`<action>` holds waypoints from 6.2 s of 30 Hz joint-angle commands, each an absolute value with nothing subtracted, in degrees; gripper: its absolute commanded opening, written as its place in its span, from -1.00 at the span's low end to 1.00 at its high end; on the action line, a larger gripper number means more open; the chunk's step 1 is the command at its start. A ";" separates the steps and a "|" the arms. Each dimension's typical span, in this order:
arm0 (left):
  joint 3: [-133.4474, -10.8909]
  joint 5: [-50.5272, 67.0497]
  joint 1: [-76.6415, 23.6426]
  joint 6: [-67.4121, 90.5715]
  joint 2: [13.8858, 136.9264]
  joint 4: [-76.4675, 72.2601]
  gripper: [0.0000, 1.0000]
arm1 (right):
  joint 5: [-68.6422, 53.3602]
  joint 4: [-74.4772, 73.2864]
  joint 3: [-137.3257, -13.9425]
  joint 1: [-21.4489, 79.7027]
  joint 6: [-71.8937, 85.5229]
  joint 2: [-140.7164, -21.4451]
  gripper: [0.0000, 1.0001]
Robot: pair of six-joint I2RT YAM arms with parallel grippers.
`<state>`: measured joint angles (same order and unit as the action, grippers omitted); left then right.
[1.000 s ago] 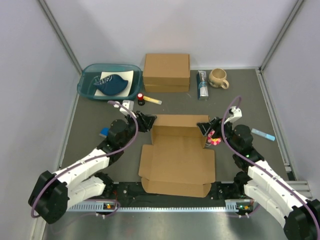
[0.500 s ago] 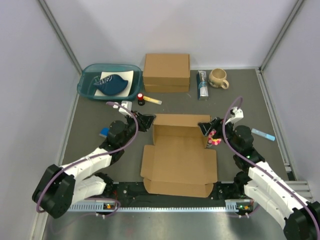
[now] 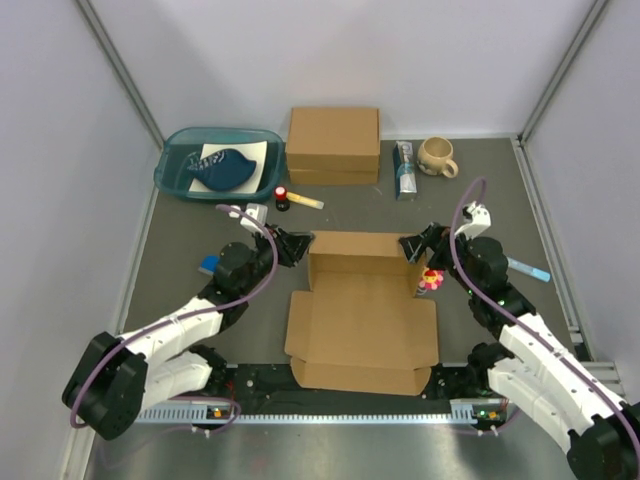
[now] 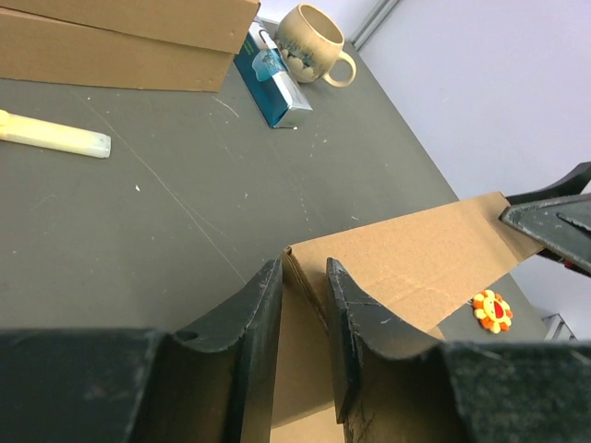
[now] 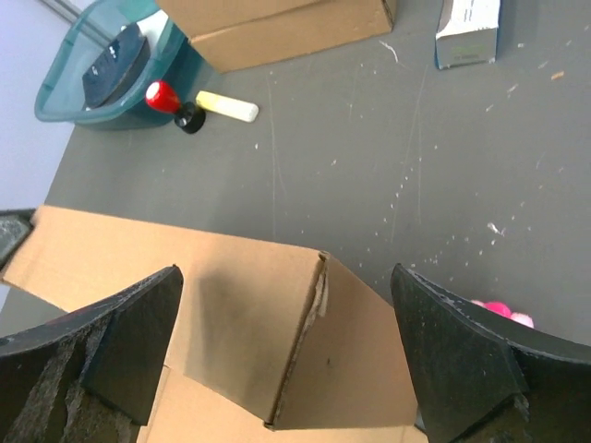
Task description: Fold the paper box
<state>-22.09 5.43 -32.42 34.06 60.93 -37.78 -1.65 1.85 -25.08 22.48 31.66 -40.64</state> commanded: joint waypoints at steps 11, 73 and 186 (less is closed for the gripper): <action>-22.33 7.38 -33.05 32.08 60.73 -32.70 -0.37 | -3.25 6.06 -25.59 21.71 32.34 -45.97 0.54; -17.31 8.09 -33.57 34.19 59.33 -26.72 -0.10 | 11.95 -17.84 -9.31 40.43 60.65 -38.41 0.43; -18.80 -8.08 -31.64 32.52 42.27 -15.38 0.35 | 13.45 -13.79 -26.36 40.61 38.59 -40.78 0.61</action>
<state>-14.81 -4.89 -31.55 34.22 40.91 -22.81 10.57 1.93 -21.67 39.81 44.18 -39.00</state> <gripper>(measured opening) 0.668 0.791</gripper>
